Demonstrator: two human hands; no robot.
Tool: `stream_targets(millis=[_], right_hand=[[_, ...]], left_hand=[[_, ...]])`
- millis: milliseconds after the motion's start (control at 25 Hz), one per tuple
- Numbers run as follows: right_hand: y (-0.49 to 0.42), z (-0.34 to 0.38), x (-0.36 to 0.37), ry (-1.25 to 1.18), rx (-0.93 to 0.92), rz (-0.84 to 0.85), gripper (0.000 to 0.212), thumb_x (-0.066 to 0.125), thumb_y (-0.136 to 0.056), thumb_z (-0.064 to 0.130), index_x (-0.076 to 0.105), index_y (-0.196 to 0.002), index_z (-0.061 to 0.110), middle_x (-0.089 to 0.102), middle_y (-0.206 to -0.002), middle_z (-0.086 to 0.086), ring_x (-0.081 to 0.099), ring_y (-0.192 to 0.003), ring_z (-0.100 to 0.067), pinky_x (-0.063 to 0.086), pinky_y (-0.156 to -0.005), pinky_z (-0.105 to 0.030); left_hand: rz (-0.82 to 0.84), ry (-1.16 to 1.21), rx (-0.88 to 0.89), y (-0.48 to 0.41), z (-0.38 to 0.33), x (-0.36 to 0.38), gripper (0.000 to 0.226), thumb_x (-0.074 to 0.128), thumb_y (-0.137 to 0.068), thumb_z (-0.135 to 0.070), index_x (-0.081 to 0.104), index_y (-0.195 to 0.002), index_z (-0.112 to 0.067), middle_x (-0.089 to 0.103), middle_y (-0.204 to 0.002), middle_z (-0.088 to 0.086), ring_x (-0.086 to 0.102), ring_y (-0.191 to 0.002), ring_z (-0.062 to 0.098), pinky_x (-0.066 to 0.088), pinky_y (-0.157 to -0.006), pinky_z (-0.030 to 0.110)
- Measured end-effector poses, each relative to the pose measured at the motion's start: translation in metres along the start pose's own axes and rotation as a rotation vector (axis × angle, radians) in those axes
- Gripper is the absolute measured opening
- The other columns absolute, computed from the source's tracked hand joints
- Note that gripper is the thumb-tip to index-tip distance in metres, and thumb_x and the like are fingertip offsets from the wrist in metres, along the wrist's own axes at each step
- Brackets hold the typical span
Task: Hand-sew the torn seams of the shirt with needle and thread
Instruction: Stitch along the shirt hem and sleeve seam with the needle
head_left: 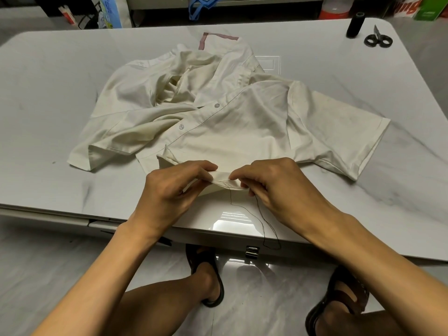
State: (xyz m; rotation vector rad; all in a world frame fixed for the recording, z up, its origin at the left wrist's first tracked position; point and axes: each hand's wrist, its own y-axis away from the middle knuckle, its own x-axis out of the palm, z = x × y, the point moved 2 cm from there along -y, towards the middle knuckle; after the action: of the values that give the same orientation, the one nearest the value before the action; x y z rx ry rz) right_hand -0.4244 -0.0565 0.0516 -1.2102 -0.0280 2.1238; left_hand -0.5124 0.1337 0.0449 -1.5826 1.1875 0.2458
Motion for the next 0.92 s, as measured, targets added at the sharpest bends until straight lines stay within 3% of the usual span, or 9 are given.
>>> stream_targets(millis=[360, 640, 920], right_hand=[[0.0005, 0.0011, -0.0005, -0.011, 0.016, 0.007, 0.025, 0.057, -0.087, 0.012, 0.075, -0.104, 0.016, 0.071, -0.077, 0.0, 0.067, -0.07, -0.016, 0.055, -0.066, -0.035], [0.001, 0.0022, -0.0026, -0.013, 0.023, 0.014, 0.023, 0.061, -0.088, 0.007, 0.074, -0.104, 0.015, 0.072, -0.078, 0.001, 0.068, -0.073, -0.015, 0.052, -0.067, -0.03], [-0.0025, 0.0042, -0.0013, 0.026, -0.001, 0.021, 0.031, 0.051, -0.083, 0.013, 0.075, -0.101, 0.017, 0.073, -0.076, -0.001, 0.069, -0.071, -0.023, 0.055, -0.062, -0.041]], left_hand=[[0.02, 0.009, 0.022, -0.0014, 0.0002, -0.0009, 0.014, 0.072, -0.088, -0.011, 0.071, -0.081, 0.001, 0.076, -0.099, 0.005, 0.071, -0.09, 0.011, 0.056, -0.068, 0.029], [0.018, 0.001, 0.032, -0.0029, -0.0006, -0.0017, 0.013, 0.074, -0.087, -0.009, 0.071, -0.08, 0.002, 0.076, -0.097, 0.006, 0.073, -0.085, 0.015, 0.056, -0.064, 0.033], [0.055, 0.009, 0.07, -0.0082, -0.0004, -0.0024, 0.006, 0.074, -0.086, -0.004, 0.075, -0.088, 0.002, 0.076, -0.09, 0.006, 0.071, -0.084, 0.012, 0.057, -0.072, 0.028]])
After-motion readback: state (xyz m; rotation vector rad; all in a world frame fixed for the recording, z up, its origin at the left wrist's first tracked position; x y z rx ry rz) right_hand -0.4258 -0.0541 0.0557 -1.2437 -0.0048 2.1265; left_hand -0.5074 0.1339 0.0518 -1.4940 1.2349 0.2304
